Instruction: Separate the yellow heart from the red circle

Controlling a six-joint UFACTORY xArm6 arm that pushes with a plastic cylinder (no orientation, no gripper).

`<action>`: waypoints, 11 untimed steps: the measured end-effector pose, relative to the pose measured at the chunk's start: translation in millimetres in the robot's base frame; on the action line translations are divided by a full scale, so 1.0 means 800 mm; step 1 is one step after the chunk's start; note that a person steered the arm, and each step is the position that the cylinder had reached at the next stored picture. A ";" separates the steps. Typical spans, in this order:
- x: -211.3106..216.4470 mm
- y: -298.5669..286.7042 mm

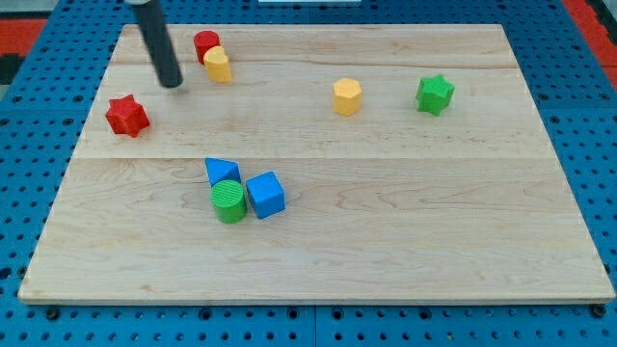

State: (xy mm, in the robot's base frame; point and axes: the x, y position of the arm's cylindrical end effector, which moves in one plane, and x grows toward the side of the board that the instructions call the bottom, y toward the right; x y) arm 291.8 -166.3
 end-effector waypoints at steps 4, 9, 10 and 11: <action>-0.073 0.091; 0.014 0.142; 0.046 0.199; 0.158 0.200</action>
